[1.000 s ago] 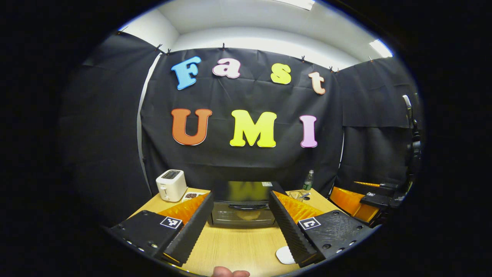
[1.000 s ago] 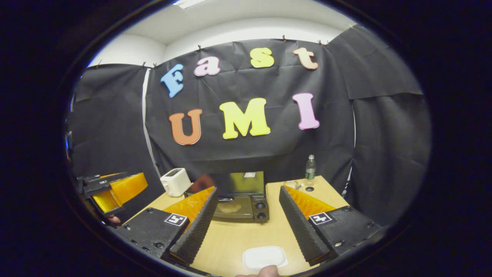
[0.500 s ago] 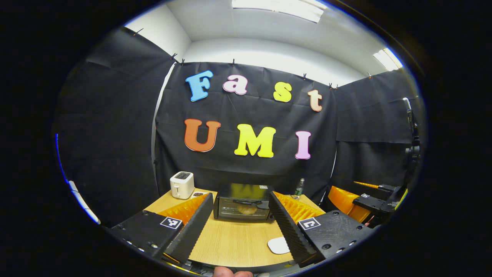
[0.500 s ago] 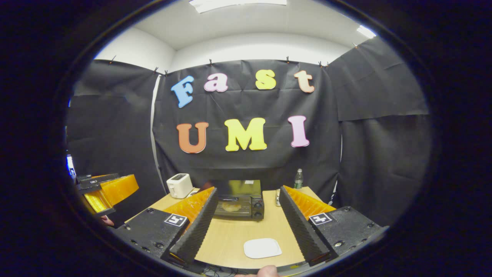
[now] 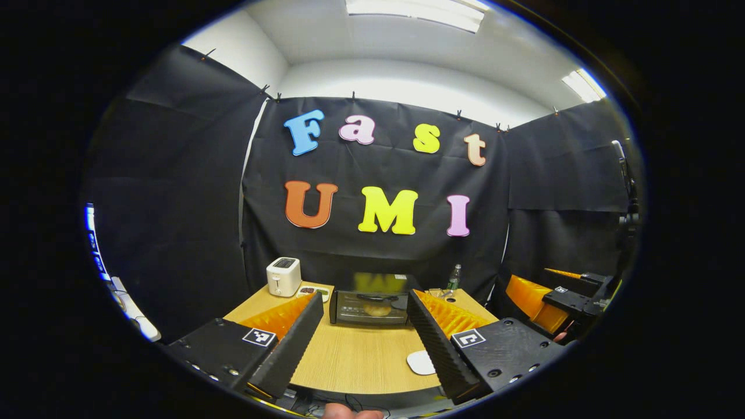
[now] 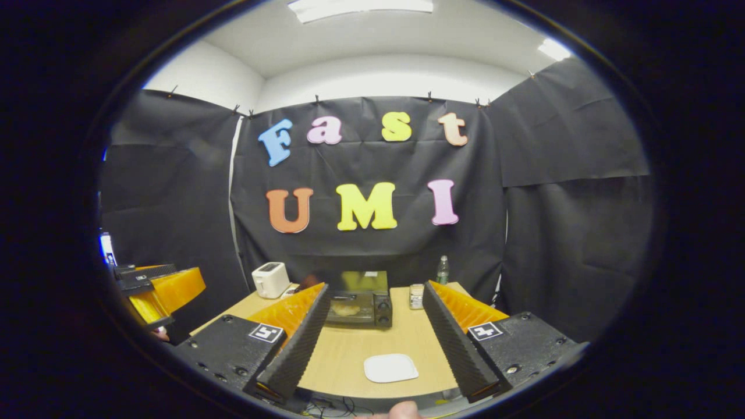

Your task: Open the electric oven with the left hand, put the food in, and close the electric oven.

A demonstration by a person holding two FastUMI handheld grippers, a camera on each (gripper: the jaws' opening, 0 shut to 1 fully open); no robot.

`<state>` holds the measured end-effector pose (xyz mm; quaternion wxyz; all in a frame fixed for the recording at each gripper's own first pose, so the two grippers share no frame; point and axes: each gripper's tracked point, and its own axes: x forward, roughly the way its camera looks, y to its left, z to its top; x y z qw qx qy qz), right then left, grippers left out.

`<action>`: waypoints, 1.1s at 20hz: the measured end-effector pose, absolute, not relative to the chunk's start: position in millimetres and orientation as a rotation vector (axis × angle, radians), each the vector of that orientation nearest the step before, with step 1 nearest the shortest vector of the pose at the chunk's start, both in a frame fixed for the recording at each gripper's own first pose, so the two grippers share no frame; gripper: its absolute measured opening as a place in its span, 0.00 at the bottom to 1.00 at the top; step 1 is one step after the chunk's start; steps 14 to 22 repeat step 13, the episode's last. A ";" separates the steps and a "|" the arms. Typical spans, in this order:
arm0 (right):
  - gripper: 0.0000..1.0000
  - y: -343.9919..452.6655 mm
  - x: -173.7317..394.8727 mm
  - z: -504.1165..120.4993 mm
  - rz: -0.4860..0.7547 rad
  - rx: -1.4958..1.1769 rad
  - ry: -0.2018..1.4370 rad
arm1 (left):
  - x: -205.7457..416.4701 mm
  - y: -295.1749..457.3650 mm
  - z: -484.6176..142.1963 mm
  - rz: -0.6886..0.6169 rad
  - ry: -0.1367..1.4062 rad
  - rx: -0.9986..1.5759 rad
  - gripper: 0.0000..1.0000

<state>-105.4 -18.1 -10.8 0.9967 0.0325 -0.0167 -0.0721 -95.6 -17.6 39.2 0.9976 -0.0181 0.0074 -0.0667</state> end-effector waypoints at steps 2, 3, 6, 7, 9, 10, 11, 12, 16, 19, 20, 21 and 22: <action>0.99 -18.8 -109.6 -9.6 -0.146 0.069 -0.030 | -96.7 -19.4 41.1 -0.131 0.009 -0.041 0.94; 0.99 -19.3 -109.0 -10.7 -0.147 0.066 -0.030 | -96.3 -19.6 40.4 -0.128 0.006 -0.045 0.94; 0.99 -21.6 -108.9 -13.8 -0.165 0.066 -0.018 | -98.4 -21.1 37.3 -0.134 0.017 -0.054 0.94; 1.00 -22.0 -109.0 -13.0 -0.166 0.068 -0.017 | -98.3 -21.4 35.5 -0.134 0.021 -0.059 0.94; 1.00 -18.5 -106.2 -14.0 -0.164 0.073 -0.014 | -97.6 -14.0 35.1 -0.118 0.023 -0.046 0.94; 1.00 -16.4 -106.5 -12.8 -0.162 0.075 -0.016 | -99.0 -14.1 34.5 -0.117 0.025 -0.040 0.94; 1.00 -16.2 -107.1 -11.3 -0.164 0.076 -0.021 | -98.8 -16.3 34.5 -0.123 0.026 -0.039 0.94; 1.00 -16.0 -107.2 -11.3 -0.167 0.078 -0.026 | -100.0 -16.7 35.2 -0.123 0.028 -0.041 0.94; 1.00 -15.5 -108.3 -10.6 -0.168 0.081 -0.032 | -99.8 -16.8 34.9 -0.124 0.029 -0.042 0.94; 1.00 -15.5 -108.3 -10.6 -0.168 0.081 -0.032 | -99.8 -16.8 34.9 -0.124 0.029 -0.042 0.94; 1.00 -15.5 -108.3 -10.6 -0.168 0.081 -0.032 | -99.8 -16.8 34.9 -0.124 0.029 -0.042 0.94; 1.00 -15.5 -108.3 -10.6 -0.168 0.081 -0.032 | -99.8 -16.8 34.9 -0.124 0.029 -0.042 0.94; 1.00 -15.5 -108.3 -10.6 -0.168 0.081 -0.032 | -99.8 -16.8 34.9 -0.124 0.029 -0.042 0.94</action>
